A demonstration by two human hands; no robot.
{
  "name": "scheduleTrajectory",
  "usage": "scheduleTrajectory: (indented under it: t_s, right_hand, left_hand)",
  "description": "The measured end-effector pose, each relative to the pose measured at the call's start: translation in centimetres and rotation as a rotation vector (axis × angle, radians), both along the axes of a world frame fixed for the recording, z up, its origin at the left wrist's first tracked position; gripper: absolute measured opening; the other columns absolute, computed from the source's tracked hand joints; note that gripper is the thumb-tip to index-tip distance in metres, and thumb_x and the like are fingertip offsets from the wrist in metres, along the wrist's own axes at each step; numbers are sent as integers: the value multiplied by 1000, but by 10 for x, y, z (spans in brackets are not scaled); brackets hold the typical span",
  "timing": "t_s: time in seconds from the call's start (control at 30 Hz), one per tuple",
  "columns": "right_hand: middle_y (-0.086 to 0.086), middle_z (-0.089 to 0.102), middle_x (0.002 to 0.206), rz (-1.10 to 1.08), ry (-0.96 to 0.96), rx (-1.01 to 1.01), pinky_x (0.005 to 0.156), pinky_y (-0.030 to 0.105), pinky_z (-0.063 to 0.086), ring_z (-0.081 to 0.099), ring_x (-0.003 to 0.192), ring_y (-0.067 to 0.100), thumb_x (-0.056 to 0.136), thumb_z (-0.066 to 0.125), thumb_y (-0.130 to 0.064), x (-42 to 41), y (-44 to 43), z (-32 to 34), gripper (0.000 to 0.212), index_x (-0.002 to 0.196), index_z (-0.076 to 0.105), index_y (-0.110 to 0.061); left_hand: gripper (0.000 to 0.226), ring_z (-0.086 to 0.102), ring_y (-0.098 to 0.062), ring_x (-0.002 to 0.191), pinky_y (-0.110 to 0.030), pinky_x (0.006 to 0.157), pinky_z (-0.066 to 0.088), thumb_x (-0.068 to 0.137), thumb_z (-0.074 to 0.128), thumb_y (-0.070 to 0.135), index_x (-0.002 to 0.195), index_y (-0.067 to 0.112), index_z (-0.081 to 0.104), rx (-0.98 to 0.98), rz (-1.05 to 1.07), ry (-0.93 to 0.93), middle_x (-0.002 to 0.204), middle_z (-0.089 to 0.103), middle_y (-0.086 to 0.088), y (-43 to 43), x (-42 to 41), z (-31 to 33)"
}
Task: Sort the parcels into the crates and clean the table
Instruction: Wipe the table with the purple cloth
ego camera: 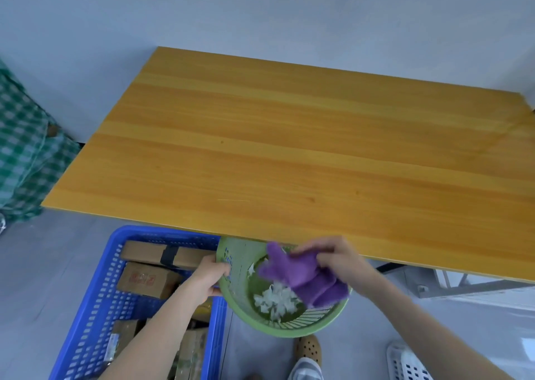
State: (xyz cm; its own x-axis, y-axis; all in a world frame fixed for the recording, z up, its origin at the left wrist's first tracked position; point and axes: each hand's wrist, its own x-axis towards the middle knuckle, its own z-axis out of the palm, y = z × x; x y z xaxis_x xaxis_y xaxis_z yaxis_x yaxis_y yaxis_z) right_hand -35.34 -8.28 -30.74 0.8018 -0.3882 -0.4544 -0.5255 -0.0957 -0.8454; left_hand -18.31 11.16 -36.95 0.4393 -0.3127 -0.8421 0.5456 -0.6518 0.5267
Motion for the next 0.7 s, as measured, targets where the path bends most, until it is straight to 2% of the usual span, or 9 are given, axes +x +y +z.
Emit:
scheduleTrajectory:
  t_s: [0.07, 0.1, 0.17, 0.2, 0.27, 0.3, 0.4, 0.47, 0.7]
  right_hand:
    - [-7, 69, 62, -361, -151, 30, 37, 12, 33, 47, 39, 1, 80, 36, 20, 6, -25, 18, 68, 68, 77, -33]
    - [-7, 69, 63, -515, -227, -12, 36, 13, 31, 44, 38, 1, 78, 33, 21, 6, -41, 23, 71, 67, 76, -35]
    - [-1, 73, 93, -697, -245, -212, 50, 18, 44, 58, 61, 7, 79, 32, 15, 9, -71, 26, 65, 84, 75, -33]
    - [4, 68, 115, -734, -168, -365, 69, 25, 51, 63, 84, 14, 80, 34, 12, 9, -85, 23, 58, 98, 73, -27]
    - [8, 45, 145, -674, 44, -591, 104, 34, 39, 48, 125, 27, 84, 36, 9, 8, -104, 8, 51, 121, 64, -13]
    - [7, 35, 152, -600, 126, -645, 111, 38, 30, 38, 134, 30, 85, 37, 8, 10, -109, 0, 52, 128, 59, -12]
    - [3, 17, 159, -438, 283, -724, 114, 52, 7, 19, 144, 26, 94, 41, -8, 29, -107, -19, 49, 140, 45, -21]
    - [6, 11, 160, -374, 300, -769, 115, 49, 0, 9, 146, 25, 98, 43, -22, 49, -109, -25, 46, 144, 38, -20]
    - [7, 5, 160, -196, 246, -758, 118, 38, 9, 3, 147, 29, 99, 46, -22, 122, -130, -26, 54, 149, 27, -18]
  left_hand:
    - [32, 61, -35, 80, -50, 75, 56, 83, 39, -11, 109, 2, 54, 16, 9, 12, 93, 60, -19, 6, 4, -2]
    - [33, 61, -35, 80, -50, 74, 56, 83, 38, -11, 111, 1, 53, 18, 13, 18, 93, 60, -19, 8, 6, -2]
    - [34, 59, -34, 78, -51, 74, 56, 84, 38, -12, 112, 0, 52, 16, 21, 22, 91, 58, -19, 9, 9, -3]
    - [33, 58, -34, 77, -52, 75, 55, 84, 38, -12, 111, -1, 52, 16, 24, 20, 91, 57, -18, 9, 11, -3]
    - [30, 57, -32, 76, -53, 77, 55, 84, 38, -12, 108, 0, 52, 16, 35, 24, 89, 54, -17, 9, 12, -4]
    - [29, 57, -31, 76, -52, 77, 55, 84, 38, -12, 107, 1, 51, 15, 42, 30, 89, 54, -17, 9, 13, -5]
    - [28, 58, -31, 78, -51, 76, 56, 84, 39, -12, 104, 5, 51, -7, 59, 61, 93, 55, -17, 10, 15, -8]
    - [27, 58, -31, 79, -52, 78, 55, 84, 39, -12, 96, 8, 52, -19, 68, 79, 96, 56, -17, 11, 18, -9]
    - [29, 62, -33, 84, -50, 75, 57, 84, 40, -11, 101, 8, 53, -32, 69, 145, 96, 58, -18, 23, 30, -18]
